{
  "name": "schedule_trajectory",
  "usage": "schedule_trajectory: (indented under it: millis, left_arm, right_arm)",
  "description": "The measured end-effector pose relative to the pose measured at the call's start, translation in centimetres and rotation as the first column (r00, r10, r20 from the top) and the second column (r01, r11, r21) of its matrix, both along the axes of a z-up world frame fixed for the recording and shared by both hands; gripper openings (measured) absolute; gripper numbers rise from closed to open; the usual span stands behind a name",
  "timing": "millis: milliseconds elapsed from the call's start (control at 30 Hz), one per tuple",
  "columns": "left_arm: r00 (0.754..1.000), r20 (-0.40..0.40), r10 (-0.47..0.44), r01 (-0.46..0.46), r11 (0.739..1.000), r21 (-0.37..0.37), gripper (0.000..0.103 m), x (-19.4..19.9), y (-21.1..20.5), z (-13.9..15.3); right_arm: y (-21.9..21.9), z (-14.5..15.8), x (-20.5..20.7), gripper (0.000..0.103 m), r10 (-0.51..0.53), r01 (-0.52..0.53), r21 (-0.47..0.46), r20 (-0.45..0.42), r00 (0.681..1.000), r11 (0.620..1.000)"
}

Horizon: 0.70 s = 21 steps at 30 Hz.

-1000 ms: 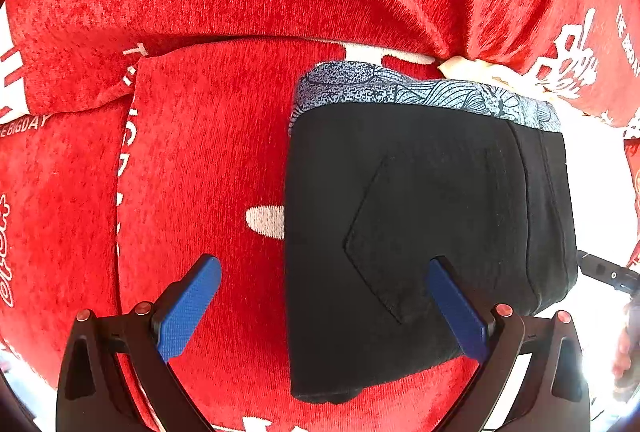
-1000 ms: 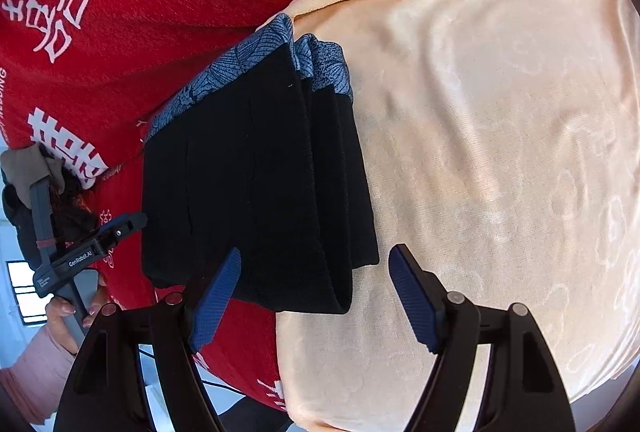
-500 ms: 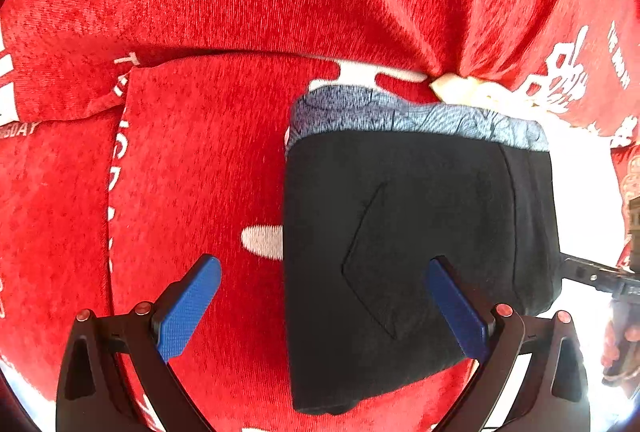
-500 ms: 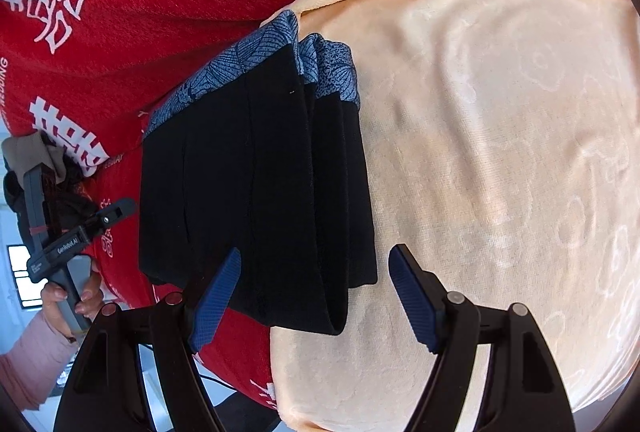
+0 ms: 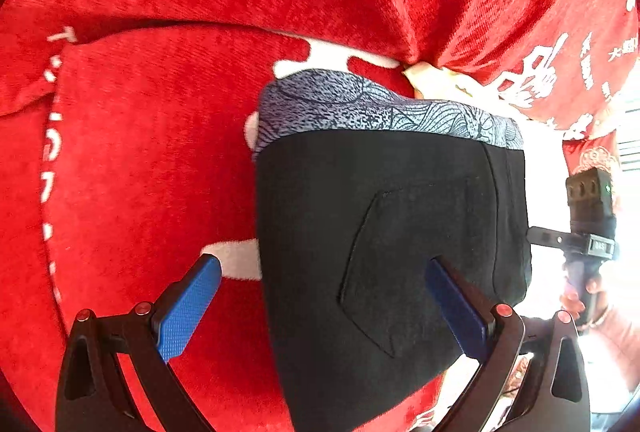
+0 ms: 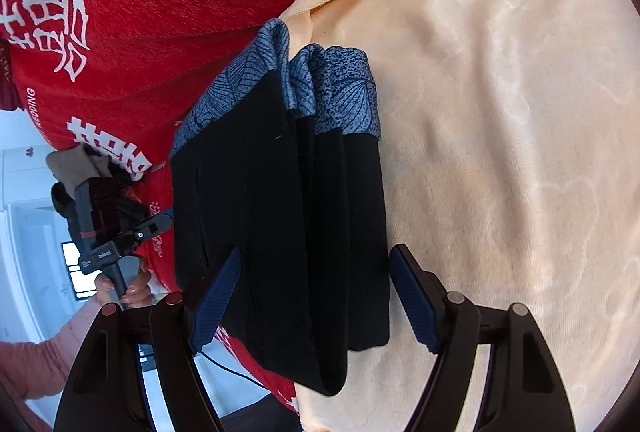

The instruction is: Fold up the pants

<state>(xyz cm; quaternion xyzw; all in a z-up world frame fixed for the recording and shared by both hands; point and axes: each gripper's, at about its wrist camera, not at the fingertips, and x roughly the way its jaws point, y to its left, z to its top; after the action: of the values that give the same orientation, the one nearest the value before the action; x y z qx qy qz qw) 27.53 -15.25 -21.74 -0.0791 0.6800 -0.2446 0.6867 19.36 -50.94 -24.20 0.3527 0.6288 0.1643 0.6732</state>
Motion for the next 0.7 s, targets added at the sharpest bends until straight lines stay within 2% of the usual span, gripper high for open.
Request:
schedule_trajectory:
  millis: [133, 200, 333, 367, 400, 433, 467, 500, 567, 600, 700]
  left_arm:
    - [0.999, -0.018, -0.027, 0.027, 1.0, 0.002, 0.103, 0.3, -1.0, -2.0]
    - [1.0, -0.021, -0.019, 0.018, 0.999, -0.034, 0.103, 0.5, -1.4, -2.7]
    - [1.0, 0.028, 0.001, 0.0, 1.0, -0.031, 0.103, 0.5, -2.2, -2.9]
    - [0.999, 0.039, 0.013, -0.012, 1.0, -0.027, 0.101, 0.4, -2.3, -2.8]
    - [0.999, 0.046, 0.02, -0.019, 0.999, -0.036, 0.088, 0.3, -2.4, -2.6]
    - [0.999, 0.041, 0.022, -0.019, 0.998, -0.064, 0.08, 0.1, -2.6, -2.2]
    - [0.998, 0.048, 0.026, -0.023, 0.998, -0.06, 0.075, -0.1, -2.7, -1.9]
    - [0.997, 0.067, 0.023, -0.02, 0.999, -0.045, 0.071, -0.3, -3.0, -1.2]
    - [0.995, 0.096, 0.019, -0.017, 1.0, -0.017, 0.065, -0.7, -3.3, 0.0]
    - [0.994, 0.105, 0.019, -0.017, 1.0, -0.014, 0.061, -0.9, -3.3, 0.5]
    - [0.993, 0.12, 0.015, -0.013, 1.0, -0.019, 0.058, -1.6, -2.9, 2.6]
  right_arm:
    - [-0.2, -1.5, 1.1, 0.079, 0.014, -0.015, 0.079, 0.003, 1.0, 0.997]
    - [0.0, -2.0, 1.7, 0.08, 0.024, -0.025, 0.102, 0.012, 1.0, 0.994]
    - [0.3, -2.9, 2.9, 0.079, 0.004, -0.005, 0.131, 0.004, 1.0, 0.991]
    - [0.3, -2.8, 2.9, 0.076, -0.001, 0.001, 0.125, -0.001, 1.0, 0.992]
    - [0.3, -2.6, 2.9, 0.07, 0.0, 0.0, 0.109, -0.004, 1.0, 0.994]
    - [0.5, -2.3, 2.8, 0.068, 0.005, -0.004, 0.087, -0.004, 1.0, 0.996]
    - [0.5, -2.0, 2.7, 0.062, 0.003, -0.003, 0.078, -0.004, 1.0, 0.997]
    - [0.6, -1.6, 2.6, 0.055, 0.003, -0.001, 0.082, -0.016, 1.0, 0.997]
    - [0.9, -0.4, 2.4, 0.047, -0.002, 0.002, 0.086, -0.005, 1.0, 0.996]
    - [0.9, -0.1, 2.2, 0.046, -0.004, 0.004, 0.088, -0.003, 1.0, 0.996]
    - [1.5, 1.9, 1.6, 0.045, -0.01, 0.009, 0.105, 0.007, 1.0, 0.994]
